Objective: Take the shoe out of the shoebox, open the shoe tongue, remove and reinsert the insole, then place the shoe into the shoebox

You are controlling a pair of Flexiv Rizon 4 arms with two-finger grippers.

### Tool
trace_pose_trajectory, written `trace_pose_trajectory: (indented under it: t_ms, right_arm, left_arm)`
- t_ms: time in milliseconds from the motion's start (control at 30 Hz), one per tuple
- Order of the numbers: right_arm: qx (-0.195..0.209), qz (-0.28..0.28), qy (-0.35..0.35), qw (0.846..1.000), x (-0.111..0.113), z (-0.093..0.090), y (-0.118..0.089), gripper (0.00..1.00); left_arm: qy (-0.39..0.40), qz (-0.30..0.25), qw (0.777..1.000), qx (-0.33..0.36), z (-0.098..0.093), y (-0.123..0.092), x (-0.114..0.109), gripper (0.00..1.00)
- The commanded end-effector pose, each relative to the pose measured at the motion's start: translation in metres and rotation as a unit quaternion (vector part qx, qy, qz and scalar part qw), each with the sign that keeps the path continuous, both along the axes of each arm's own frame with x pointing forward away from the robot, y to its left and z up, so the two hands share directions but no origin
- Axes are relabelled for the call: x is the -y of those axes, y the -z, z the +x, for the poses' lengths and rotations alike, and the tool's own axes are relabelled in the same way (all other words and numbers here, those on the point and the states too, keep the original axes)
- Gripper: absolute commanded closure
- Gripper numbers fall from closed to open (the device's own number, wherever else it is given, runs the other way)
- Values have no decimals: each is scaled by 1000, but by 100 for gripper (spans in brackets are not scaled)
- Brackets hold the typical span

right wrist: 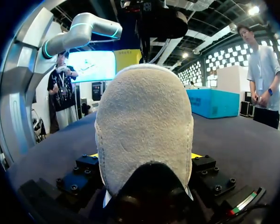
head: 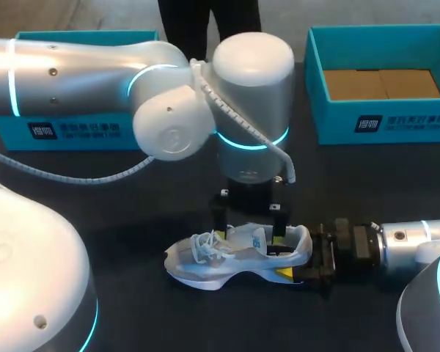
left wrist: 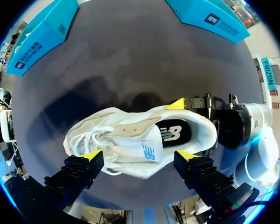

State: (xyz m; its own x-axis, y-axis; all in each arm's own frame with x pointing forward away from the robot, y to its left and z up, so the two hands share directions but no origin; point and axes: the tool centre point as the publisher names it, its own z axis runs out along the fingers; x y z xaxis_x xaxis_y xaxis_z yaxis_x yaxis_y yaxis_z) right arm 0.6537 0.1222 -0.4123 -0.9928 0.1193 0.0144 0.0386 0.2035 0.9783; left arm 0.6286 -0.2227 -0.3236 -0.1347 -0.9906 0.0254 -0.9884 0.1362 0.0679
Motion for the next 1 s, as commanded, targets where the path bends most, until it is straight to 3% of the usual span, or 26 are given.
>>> trace_pose_trajectory:
  t_ms: [33,467,567,1000]
  right_arm:
    - [0,-1,2,1000,-1,-2,0,100]
    - [0,-1,2,1000,-1,-2,0,100]
    - [0,-1,2,1000,-1,-2,0,100]
    - [0,-1,2,1000,-1,-2,0,100]
  left_arm:
    - [1,16,1000,-1,0,8,10,0]
    - [-1,48,999,-3,6,23,7,0]
    - [-1,51,999,-4,8,24,6,6]
    - [1,79,997,-8,11,28,-2,16]
